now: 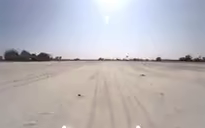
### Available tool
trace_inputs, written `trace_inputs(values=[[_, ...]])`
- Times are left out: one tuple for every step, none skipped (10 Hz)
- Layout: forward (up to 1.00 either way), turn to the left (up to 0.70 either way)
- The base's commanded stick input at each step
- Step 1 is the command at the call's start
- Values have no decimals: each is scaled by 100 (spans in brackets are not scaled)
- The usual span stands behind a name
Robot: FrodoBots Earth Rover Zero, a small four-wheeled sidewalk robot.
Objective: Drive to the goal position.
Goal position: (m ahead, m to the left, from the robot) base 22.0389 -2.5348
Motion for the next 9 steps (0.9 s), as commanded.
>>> trace_inputs(values=[[70, 0], [70, 0], [70, 0], [70, 0], [70, 0], [70, 0], [70, 0], [70, 0], [70, 0]])
